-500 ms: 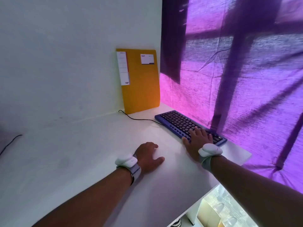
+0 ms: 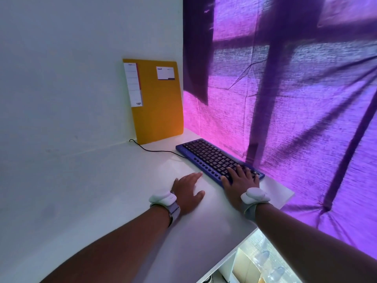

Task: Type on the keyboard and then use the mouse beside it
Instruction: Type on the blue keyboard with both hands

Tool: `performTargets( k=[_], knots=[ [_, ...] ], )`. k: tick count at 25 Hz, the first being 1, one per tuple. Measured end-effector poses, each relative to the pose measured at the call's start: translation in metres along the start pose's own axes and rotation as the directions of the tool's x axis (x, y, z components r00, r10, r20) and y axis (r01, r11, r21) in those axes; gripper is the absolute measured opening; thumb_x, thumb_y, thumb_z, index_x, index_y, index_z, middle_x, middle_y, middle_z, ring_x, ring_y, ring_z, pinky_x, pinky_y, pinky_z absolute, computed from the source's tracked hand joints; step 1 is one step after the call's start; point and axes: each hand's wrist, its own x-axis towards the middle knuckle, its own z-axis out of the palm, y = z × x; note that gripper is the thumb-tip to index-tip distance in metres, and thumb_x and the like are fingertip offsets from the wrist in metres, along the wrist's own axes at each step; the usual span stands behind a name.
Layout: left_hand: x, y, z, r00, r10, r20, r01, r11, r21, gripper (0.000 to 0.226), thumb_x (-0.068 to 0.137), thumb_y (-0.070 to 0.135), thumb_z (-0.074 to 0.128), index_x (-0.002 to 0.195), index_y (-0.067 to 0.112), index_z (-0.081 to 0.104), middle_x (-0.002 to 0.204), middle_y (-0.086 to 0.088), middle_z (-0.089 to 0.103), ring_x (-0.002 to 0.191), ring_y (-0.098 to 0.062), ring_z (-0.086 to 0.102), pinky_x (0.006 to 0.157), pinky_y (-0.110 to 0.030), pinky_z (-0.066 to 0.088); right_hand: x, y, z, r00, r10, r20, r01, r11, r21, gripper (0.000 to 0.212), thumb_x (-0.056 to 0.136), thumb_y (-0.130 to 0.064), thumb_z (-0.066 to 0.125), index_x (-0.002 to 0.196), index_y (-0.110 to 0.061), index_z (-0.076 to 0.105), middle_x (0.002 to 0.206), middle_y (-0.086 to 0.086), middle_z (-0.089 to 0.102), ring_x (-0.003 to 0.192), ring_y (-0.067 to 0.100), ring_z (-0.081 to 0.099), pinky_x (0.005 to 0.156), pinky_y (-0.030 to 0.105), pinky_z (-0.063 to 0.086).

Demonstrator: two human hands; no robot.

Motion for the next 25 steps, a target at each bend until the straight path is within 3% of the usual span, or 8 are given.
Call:
performTargets(
  k=[3, 6, 10, 13, 20, 25],
  knots=[
    [0.014, 0.015, 0.006, 0.999, 0.017, 0.029, -0.017, 1.0, -0.017, 0.057, 0.093, 0.034, 0.048, 0.146, 0.037, 0.028, 0.159, 0.001, 0.027, 0.146, -0.013, 0.026, 0.121, -0.048, 0.011, -0.001, 0.0, 0.002, 1.0, 0.0, -0.013, 0.0, 1.0, 0.01, 0.06, 0.094, -0.059, 0.022, 0.146, -0.031, 0.03, 0.161, 0.002, 0.023, 0.15, 0.028, 0.011, 0.121, 0.053, 0.001],
    [0.023, 0.024, 0.013, 0.999, -0.041, 0.008, 0.041, 0.999, -0.029, 0.046, 0.096, 0.037, 0.043, 0.141, 0.037, 0.04, 0.157, -0.002, 0.033, 0.143, -0.016, 0.032, 0.121, -0.049, 0.014, -0.003, -0.003, 0.0, 1.0, 0.002, 0.001, -0.002, 1.0, -0.019, 0.06, 0.094, -0.058, 0.023, 0.147, -0.03, 0.031, 0.161, 0.003, 0.025, 0.149, 0.029, 0.016, 0.121, 0.053, 0.007],
    [0.029, 0.025, 0.015, 0.992, -0.105, -0.07, 0.099, 0.992, -0.084, 0.048, 0.092, 0.048, 0.041, 0.134, 0.029, 0.052, 0.14, -0.01, 0.052, 0.129, -0.026, 0.049, 0.113, -0.041, 0.032, -0.011, -0.016, -0.007, 1.0, -0.019, -0.002, 0.018, 0.994, -0.112, 0.063, 0.09, -0.063, 0.023, 0.143, -0.031, 0.036, 0.154, 0.003, 0.038, 0.14, 0.03, 0.032, 0.112, 0.051, 0.022],
    [0.032, 0.017, 0.009, 0.98, -0.177, -0.09, 0.167, 0.98, -0.109, 0.043, 0.092, 0.044, 0.047, 0.13, 0.024, 0.055, 0.132, -0.014, 0.056, 0.121, -0.033, 0.053, 0.106, -0.038, 0.042, -0.023, -0.03, -0.014, 0.995, -0.097, -0.005, 0.094, 0.98, -0.174, 0.062, 0.087, -0.064, 0.023, 0.137, -0.033, 0.042, 0.14, 0.003, 0.05, 0.125, 0.032, 0.043, 0.101, 0.05, 0.028],
    [0.028, -0.009, -0.016, 0.964, -0.213, -0.159, 0.201, 0.976, -0.089, 0.034, 0.087, 0.04, 0.054, 0.116, 0.024, 0.06, 0.124, -0.008, 0.063, 0.109, -0.028, 0.061, 0.092, -0.036, 0.05, -0.055, -0.066, -0.025, 0.98, -0.197, 0.029, 0.199, 0.966, -0.164, 0.055, 0.09, -0.059, 0.029, 0.133, -0.03, 0.046, 0.129, 0.006, 0.054, 0.117, 0.033, 0.043, 0.097, 0.044, 0.034],
    [0.02, -0.034, -0.036, 0.96, -0.241, -0.145, 0.234, 0.97, -0.064, 0.029, 0.089, 0.028, 0.052, 0.116, 0.028, 0.06, 0.121, -0.002, 0.068, 0.108, -0.026, 0.063, 0.088, -0.032, 0.047, -0.073, -0.089, -0.024, 0.952, -0.304, 0.03, 0.306, 0.944, -0.127, 0.052, 0.089, -0.06, 0.029, 0.125, -0.029, 0.051, 0.122, 0.005, 0.054, 0.113, 0.029, 0.043, 0.096, 0.043, 0.034]
  ],
)
